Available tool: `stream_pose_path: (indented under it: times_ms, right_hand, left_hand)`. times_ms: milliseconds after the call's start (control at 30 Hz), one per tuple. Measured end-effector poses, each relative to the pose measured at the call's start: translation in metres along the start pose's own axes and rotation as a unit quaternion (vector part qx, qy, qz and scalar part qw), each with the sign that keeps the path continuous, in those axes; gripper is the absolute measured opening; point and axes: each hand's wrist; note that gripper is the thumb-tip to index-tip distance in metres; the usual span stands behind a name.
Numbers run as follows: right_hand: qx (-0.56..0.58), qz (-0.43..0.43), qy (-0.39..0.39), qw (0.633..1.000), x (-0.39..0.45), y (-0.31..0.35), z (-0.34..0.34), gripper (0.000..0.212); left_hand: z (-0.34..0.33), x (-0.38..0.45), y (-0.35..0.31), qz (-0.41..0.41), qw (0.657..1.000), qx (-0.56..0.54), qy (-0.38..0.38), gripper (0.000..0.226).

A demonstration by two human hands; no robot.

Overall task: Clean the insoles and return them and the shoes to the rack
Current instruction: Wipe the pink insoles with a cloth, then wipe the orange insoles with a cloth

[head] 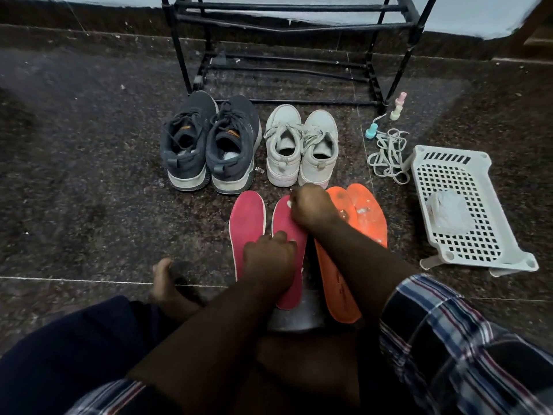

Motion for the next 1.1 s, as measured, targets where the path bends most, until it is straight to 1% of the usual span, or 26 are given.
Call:
stream_pose_path:
  times_ms: [67, 100, 133, 167, 233, 333, 400, 433, 500, 533, 567, 633, 700, 767, 833, 900, 933, 1033, 1067, 1100]
  right_hand:
    - [0.029, 0.026, 0.059, 0.998, -0.001, 0.005, 0.0, 0.021]
    - [0.043, 0.044, 0.098, 0.993, -0.004, 0.007, 0.0, 0.019]
    - [0.051, 0.061, 0.122, 0.989, -0.008, 0.01, -0.002, 0.018]
    - [0.052, 0.067, 0.124, 0.989, -0.011, 0.011, -0.003, 0.017]
    - [0.046, 0.059, 0.085, 0.994, -0.013, 0.011, -0.007, 0.018]
    - [0.026, 0.001, 0.018, 0.999, 0.003, 0.0, -0.006, 0.021]
    - [0.02, -0.02, 0.012, 1.0, 0.012, -0.009, -0.002, 0.021]
    - [0.022, -0.013, 0.028, 0.999, 0.013, -0.009, -0.001, 0.021]
    - [0.036, 0.027, 0.093, 0.995, 0.005, 0.003, 0.001, 0.018]
    - [0.044, 0.046, 0.125, 0.99, -0.002, 0.01, -0.001, 0.016]
    - [0.048, 0.056, 0.139, 0.988, -0.007, 0.014, -0.004, 0.015]
    - [0.049, 0.057, 0.113, 0.991, -0.008, 0.015, -0.008, 0.013]
    - [0.04, 0.033, 0.059, 0.997, 0.0, 0.011, -0.008, 0.016]
    - [0.029, 0.01, 0.041, 0.999, 0.009, 0.005, -0.003, 0.02]
    - [0.04, -0.002, 0.059, 0.997, 0.014, -0.003, 0.008, 0.021]
    - [0.08, -0.024, 0.065, 0.994, 0.009, -0.011, 0.02, 0.016]
    - [0.095, -0.019, 0.071, 0.993, 0.002, -0.013, 0.023, 0.012]
    - [0.067, 0.045, 0.152, 0.985, -0.027, -0.005, 0.015, 0.007]
    - [0.056, 0.057, 0.153, 0.985, -0.034, -0.002, 0.007, 0.006]
    - [0.046, 0.062, 0.134, 0.988, -0.036, -0.001, 0.001, 0.006]
  left_hand:
    - [-0.002, 0.001, -0.001, -0.003, 1.0, 0.021, -0.005, 0.038]
    - [-0.003, 0.0, -0.001, -0.007, 1.0, 0.019, -0.015, 0.037]
    - [-0.004, 0.0, -0.002, -0.015, 0.999, 0.014, -0.027, 0.034]
    - [-0.006, 0.0, -0.002, -0.02, 0.999, 0.01, -0.036, 0.031]
    - [-0.006, 0.0, -0.003, -0.018, 0.999, 0.013, -0.039, 0.029]
    - [0.0, -0.003, -0.003, 0.002, 1.0, -0.008, 0.0, 0.036]
    - [0.0, -0.001, 0.0, 0.016, 1.0, -0.018, -0.004, 0.039]
    - [0.001, -0.002, 0.0, 0.016, 1.0, -0.019, -0.002, 0.038]
    - [0.004, -0.002, -0.003, 0.009, 1.0, -0.011, 0.005, 0.034]
    - [0.001, -0.001, -0.002, 0.006, 1.0, 0.003, 0.0, 0.032]
    - [0.001, 0.0, -0.002, -0.002, 1.0, 0.009, -0.007, 0.031]
    - [-0.001, -0.001, -0.001, -0.001, 1.0, 0.012, -0.004, 0.03]
    - [0.002, -0.002, -0.002, 0.003, 1.0, -0.009, 0.014, 0.033]
    - [-0.001, -0.003, 0.001, 0.011, 1.0, -0.028, -0.004, 0.039]
    - [0.003, -0.005, 0.001, 0.022, 0.999, -0.035, 0.0, 0.042]
    - [0.006, -0.005, -0.001, 0.018, 0.999, -0.035, 0.005, 0.044]
    - [0.006, -0.005, -0.001, 0.015, 0.999, -0.031, 0.006, 0.044]
    - [0.007, -0.005, -0.003, 0.019, 0.999, -0.03, 0.003, 0.038]
    - [0.006, -0.006, -0.003, 0.021, 0.999, -0.031, 0.008, 0.036]
    - [0.006, -0.006, -0.004, 0.023, 0.999, -0.032, 0.012, 0.035]
Point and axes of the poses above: each hand's wrist, its own x-axis towards the middle knuckle, its own z-axis out of the back of the hand, y = z × x, and after that the axes turned 14 degrees about -x, right-handed
